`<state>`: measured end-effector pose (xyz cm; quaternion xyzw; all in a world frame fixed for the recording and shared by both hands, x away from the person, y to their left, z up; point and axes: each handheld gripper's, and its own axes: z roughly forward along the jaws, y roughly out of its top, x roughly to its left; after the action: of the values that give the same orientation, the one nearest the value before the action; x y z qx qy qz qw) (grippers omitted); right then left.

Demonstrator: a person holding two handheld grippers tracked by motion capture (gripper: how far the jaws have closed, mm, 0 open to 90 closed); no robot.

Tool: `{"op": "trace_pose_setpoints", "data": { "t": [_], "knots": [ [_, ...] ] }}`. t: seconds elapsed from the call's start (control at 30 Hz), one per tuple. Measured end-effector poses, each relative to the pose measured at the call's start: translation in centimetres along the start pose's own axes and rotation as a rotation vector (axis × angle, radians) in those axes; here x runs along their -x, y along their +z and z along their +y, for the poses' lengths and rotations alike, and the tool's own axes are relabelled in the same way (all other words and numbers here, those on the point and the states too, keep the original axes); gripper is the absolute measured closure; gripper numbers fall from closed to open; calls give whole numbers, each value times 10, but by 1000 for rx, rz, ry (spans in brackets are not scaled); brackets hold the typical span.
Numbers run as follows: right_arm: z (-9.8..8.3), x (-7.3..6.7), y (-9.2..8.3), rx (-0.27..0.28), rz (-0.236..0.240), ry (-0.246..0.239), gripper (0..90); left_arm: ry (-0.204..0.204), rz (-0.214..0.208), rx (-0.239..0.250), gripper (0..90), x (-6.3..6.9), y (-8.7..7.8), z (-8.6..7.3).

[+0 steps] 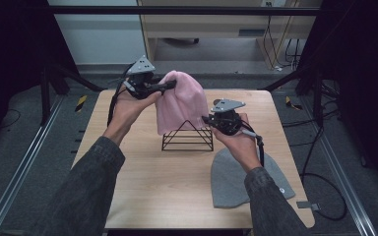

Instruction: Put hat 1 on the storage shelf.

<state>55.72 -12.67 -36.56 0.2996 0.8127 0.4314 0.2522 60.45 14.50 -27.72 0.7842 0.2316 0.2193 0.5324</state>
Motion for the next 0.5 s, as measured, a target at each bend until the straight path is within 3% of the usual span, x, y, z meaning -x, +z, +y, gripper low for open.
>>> {"op": "trace_pose_setpoints", "data": {
  "t": [0.5],
  "knots": [
    [-32, 6, 14, -82, -2, 41, 832, -7, -60, -59, 701, 22, 15, -23]
  ]
}}
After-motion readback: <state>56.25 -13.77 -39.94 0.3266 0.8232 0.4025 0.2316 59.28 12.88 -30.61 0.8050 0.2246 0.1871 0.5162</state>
